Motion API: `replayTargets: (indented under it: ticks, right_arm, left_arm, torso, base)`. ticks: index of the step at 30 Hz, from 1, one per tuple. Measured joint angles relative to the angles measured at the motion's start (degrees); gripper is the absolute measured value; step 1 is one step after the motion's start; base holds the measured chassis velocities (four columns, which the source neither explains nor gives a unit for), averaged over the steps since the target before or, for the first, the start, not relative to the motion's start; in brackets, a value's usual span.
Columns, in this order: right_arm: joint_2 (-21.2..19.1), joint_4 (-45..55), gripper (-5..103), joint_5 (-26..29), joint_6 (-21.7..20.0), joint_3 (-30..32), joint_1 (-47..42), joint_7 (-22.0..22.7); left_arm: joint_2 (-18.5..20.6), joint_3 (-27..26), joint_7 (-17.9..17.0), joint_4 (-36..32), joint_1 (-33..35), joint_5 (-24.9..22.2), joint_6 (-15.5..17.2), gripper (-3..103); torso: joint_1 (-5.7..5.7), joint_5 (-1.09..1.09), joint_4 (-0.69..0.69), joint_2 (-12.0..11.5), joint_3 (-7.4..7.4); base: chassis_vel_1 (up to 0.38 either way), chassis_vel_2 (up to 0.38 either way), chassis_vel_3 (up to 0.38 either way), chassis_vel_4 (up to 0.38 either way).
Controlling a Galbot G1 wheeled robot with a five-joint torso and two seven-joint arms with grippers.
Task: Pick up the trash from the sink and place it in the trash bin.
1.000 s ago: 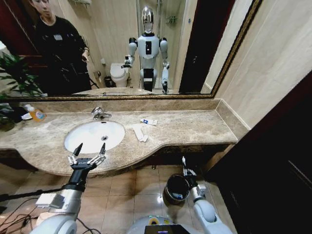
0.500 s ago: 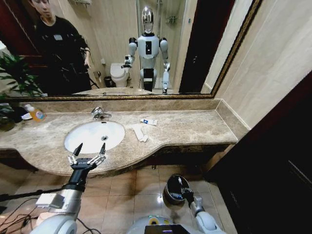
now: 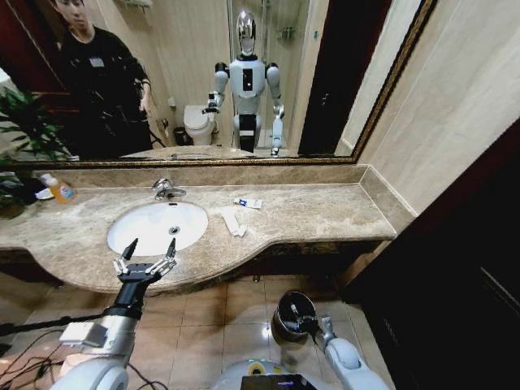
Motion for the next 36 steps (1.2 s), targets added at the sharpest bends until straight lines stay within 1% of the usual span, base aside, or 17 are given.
replayTargets:
  ticks: [1, 4, 5, 6, 8, 14, 21, 22, 24, 25, 26, 27, 28, 32, 34, 35, 36]
  right_arm:
    - [0.0, 0.0, 1, 0.0, 0.0, 0.0, 0.0, 0.0]
    - [0.0, -0.5, 1, -0.5, -2.6, 0.1, 1.4, -1.7]
    - [0.1, -0.6, 1, -0.5, -4.6, 0.3, 1.8, -2.5]
    - [0.1, -0.6, 1, -0.5, -4.6, 0.3, 1.8, -2.5]
    - [0.3, -0.9, 1, -0.7, -6.9, 0.9, 2.5, -3.6]
    - [0.4, -1.3, 1, -1.2, -9.6, 1.4, 3.9, -4.6]
    - [0.7, -1.8, 1, -2.0, -9.8, 1.4, 5.3, -5.1]
    - [0.7, -1.7, -2, -2.2, -10.1, 1.5, 5.3, -5.3]
    - [0.7, -1.5, 1, -3.0, -11.2, 1.5, 5.3, -6.0]
    - [0.7, -1.4, 5, -3.5, -12.0, 1.7, 5.4, -6.6]
    - [0.7, -1.3, 5, -3.7, -12.1, 1.7, 5.4, -6.7]
    - [0.8, -1.3, 10, -3.9, -12.1, 1.8, 5.4, -6.7]
    - [0.8, -1.3, 10, -3.9, -12.1, 1.8, 5.4, -6.7]
    - [1.2, -0.8, 32, -4.6, -12.1, 2.5, 5.3, -6.4]
    - [1.2, -0.8, 32, -4.6, -12.1, 2.5, 5.2, -6.3]
    - [1.2, -0.6, 42, -4.6, -12.1, 2.6, 5.2, -6.0]
    - [1.2, -0.5, 42, -4.6, -12.1, 2.7, 5.1, -5.8]
  left_arm:
    - [0.0, 0.0, 0.0, 0.0, 0.0, 0.0, 0.0, 100]
    - [0.0, 0.0, 0.0, 0.0, 0.0, 0.0, 0.0, 100]
    - [0.0, 0.0, 0.0, 0.0, 0.0, 0.0, 0.0, 100]
    - [0.0, 0.0, 0.0, 0.0, 0.0, 0.0, 0.0, 100]
    - [0.0, 0.0, 0.0, 0.0, 0.0, 0.0, 0.0, 100]
    - [0.0, 0.0, 0.0, 0.0, 0.0, 0.0, 0.0, 100]
    - [0.0, 0.0, 0.0, 0.0, 0.0, 0.0, 0.0, 100]
    - [0.0, 0.0, 0.0, 0.0, 0.0, 0.0, 0.0, 100]
    - [0.0, 0.0, 0.0, 0.0, 0.0, 0.0, 0.0, 100]
    - [0.0, 0.0, 0.0, 0.0, 0.0, 0.0, 0.0, 100]
    - [0.0, 0.0, 0.0, 0.0, 0.0, 0.0, 0.0, 100]
    - [0.0, 0.0, 0.0, 0.0, 0.0, 0.0, 0.0, 100]
    - [0.0, 0.0, 0.0, 0.0, 0.0, 0.0, 0.0, 100]
    - [0.0, 0.0, 0.0, 0.0, 0.0, 0.0, 0.0, 100]
    - [0.0, 0.0, 0.0, 0.0, 0.0, 0.0, 0.0, 100]
    - [0.0, 0.0, 0.0, 0.0, 0.0, 0.0, 0.0, 100]
    - [0.0, 0.0, 0.0, 0.0, 0.0, 0.0, 0.0, 100]
  torso:
    - [0.00, 0.00, 0.00, 0.0, 0.00]
    - [0.00, 0.00, 0.00, 0.0, 0.00]
    - [0.00, 0.00, 0.00, 0.0, 0.00]
    - [0.00, 0.00, 0.00, 0.0, 0.00]
    - [0.00, 0.00, 0.00, 0.0, 0.00]
    - [0.00, 0.00, 0.00, 0.0, 0.00]
    - [0.00, 0.00, 0.00, 0.0, 0.00]
    - [0.00, 0.00, 0.00, 0.0, 0.00]
    - [0.00, 0.00, 0.00, 0.0, 0.00]
    - [0.00, 0.00, 0.00, 0.0, 0.00]
    - [0.00, -0.01, 0.00, 0.0, 0.00]
    - [0.00, 0.00, 0.00, 0.0, 0.00]
    - [0.00, 0.00, 0.00, 0.0, 0.00]
    - [0.00, 0.00, 0.00, 0.0, 0.00]
    - [0.00, 0.00, 0.00, 0.0, 0.00]
    - [0.00, 0.00, 0.00, 0.0, 0.00]
    - [0.00, 0.00, 0.00, 0.0, 0.00]
  base:
    - [0.000, 0.000, 0.000, 0.000]
    - [0.000, 0.000, 0.000, 0.000]
    - [0.000, 0.000, 0.000, 0.000]
    - [0.000, 0.000, 0.000, 0.000]
    - [0.000, 0.000, 0.000, 0.000]
    - [0.000, 0.000, 0.000, 0.000]
    - [0.000, 0.000, 0.000, 0.000]
    - [0.000, 0.000, 0.000, 0.000]
    - [0.000, 0.000, 0.000, 0.000]
    - [0.000, 0.000, 0.000, 0.000]
    - [0.000, 0.000, 0.000, 0.000]
    - [0.000, 0.000, 0.000, 0.000]
    - [0.000, 0.000, 0.000, 0.000]
    - [0.000, 0.000, 0.000, 0.000]
    - [0.000, 0.000, 0.000, 0.000]
    - [0.000, 0.000, 0.000, 0.000]
    - [0.000, 0.000, 0.000, 0.000]
